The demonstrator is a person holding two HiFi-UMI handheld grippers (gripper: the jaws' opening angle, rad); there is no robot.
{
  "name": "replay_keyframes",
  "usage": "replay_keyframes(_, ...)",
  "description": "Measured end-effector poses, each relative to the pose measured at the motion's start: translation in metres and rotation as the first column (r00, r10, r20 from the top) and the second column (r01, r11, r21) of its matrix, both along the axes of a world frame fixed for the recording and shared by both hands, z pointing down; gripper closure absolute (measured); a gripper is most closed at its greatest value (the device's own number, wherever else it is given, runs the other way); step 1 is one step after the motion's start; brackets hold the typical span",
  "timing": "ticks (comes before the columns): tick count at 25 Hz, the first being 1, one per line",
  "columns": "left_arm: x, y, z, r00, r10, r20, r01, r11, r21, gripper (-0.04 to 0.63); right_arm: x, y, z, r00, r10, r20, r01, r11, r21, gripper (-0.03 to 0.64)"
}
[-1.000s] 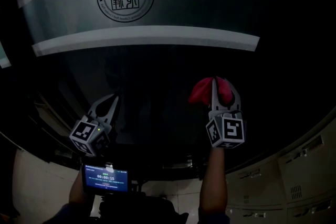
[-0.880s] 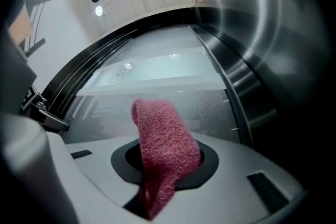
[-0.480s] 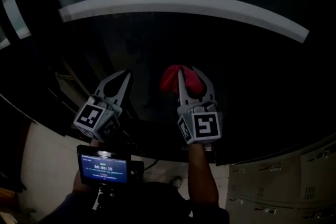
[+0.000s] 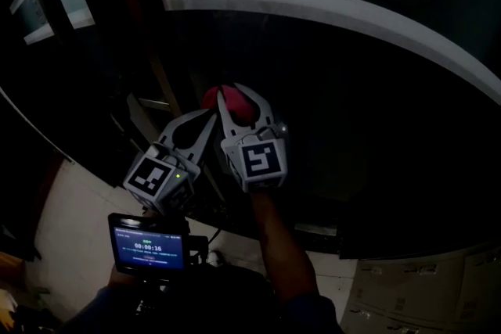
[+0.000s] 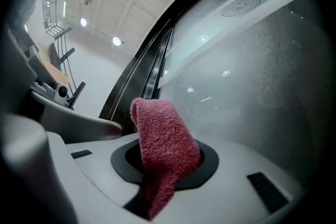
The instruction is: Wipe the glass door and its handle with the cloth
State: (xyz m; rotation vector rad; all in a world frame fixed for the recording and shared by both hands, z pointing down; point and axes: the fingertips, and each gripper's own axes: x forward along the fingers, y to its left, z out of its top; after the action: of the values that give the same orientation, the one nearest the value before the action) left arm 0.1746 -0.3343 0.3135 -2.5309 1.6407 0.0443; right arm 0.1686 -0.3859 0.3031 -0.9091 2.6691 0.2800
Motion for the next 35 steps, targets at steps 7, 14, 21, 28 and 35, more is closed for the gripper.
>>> replay_keyframes(7, 0.015, -0.007, 0.003, 0.999, 0.053, -0.007, -0.053, 0.999, -0.005, 0.584, 0.026, -0.001, 0.012, 0.998, 0.048, -0.032, -0.048, 0.999, -0.004, 0.535)
replay_keyframes(14, 0.091, -0.024, 0.013, 0.989, 0.142, -0.034, -0.143, 0.99, -0.019, 0.584, 0.151, -0.016, 0.026, 0.977, 0.21, -0.036, -0.21, 0.977, -0.018, 0.535)
replay_keyframes(21, 0.17, -0.033, 0.019, 0.977, 0.206, -0.057, -0.208, 0.978, -0.025, 0.584, 0.302, -0.029, 0.04, 0.92, 0.386, -0.072, -0.387, 0.922, -0.012, 0.535)
replay_keyframes(28, 0.227, -0.038, 0.024, 0.967, 0.246, -0.062, -0.248, 0.969, -0.026, 0.583, 0.453, -0.027, 0.052, 0.816, 0.575, -0.058, -0.577, 0.815, -0.052, 0.535)
replay_keyframes(35, 0.244, -0.041, 0.027, 0.967, 0.248, -0.061, -0.25, 0.968, -0.014, 0.584, 0.54, -0.028, 0.057, 0.718, 0.694, -0.059, -0.696, 0.713, -0.083, 0.535)
